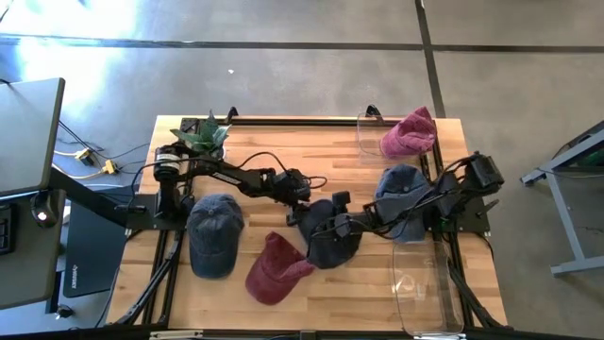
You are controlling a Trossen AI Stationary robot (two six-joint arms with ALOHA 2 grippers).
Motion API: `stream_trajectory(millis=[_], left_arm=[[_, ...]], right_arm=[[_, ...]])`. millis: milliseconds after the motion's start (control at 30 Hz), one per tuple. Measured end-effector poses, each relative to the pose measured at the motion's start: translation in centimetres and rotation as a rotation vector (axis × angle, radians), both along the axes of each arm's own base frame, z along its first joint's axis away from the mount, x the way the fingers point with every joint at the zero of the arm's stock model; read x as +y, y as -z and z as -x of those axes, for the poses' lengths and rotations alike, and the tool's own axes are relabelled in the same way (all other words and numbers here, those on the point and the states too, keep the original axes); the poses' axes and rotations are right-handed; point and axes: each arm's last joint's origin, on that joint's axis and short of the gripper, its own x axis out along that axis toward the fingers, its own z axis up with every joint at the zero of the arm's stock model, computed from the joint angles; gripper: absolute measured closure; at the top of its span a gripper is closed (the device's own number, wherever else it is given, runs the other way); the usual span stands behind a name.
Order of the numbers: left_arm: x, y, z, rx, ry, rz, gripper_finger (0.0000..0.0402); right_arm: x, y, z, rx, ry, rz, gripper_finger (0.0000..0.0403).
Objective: Pick & Place hat
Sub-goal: Put the middle blue cap into the bottom transparent bin
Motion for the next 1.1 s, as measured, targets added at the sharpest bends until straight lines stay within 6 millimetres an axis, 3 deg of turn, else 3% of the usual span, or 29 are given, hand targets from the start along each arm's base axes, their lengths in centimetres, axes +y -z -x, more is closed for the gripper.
stream_trajectory(millis=[167,333,467,600,667,767,867,967,1100], left_arm=[[-2.1,-3.0,0.4,0.014,-0.012,-0.182,0.0262],[-5.9,-5.6,1.0,-0.033,0.078,-0.378,0.0262],[-9.3,-7.2,1.5,-0.122,0.280,-0.405,0.0262],[-11.7,-7.8,1.5,-0.246,0.516,-0.269,0.0262],[-12.0,-7.5,0.8,-0.300,0.557,-0.224,0.0262],[-12.1,-6.4,0.5,-0.229,0.602,-0.167,0.0262],[-12.5,-6.8,-0.9,-0.208,0.590,-0.150,0.0262],[-12.6,-6.4,-1.3,-0.106,0.593,-0.135,0.0262],[-12.8,-6.5,-2.7,-0.098,0.572,-0.142,0.0262]], right_arm=[[1.1,-2.4,1.9,0.037,-0.031,-0.053,0.0152],[4.3,-2.4,3.7,0.096,-0.169,-0.092,0.0132],[6.4,-1.6,4.3,0.126,-0.262,-0.104,0.0144],[6.6,-0.3,3.8,0.149,-0.225,-0.134,0.0173],[6.4,0.4,3.1,0.135,-0.222,-0.162,0.0193],[6.0,1.0,1.6,0.056,-0.208,-0.188,0.0225],[5.1,0.7,0.6,-0.048,-0.101,-0.145,0.0252],[4.3,-0.2,0.7,-0.082,-0.028,-0.139,0.0268],[4.3,-1.9,1.7,-0.041,-0.082,-0.228,0.0273]])
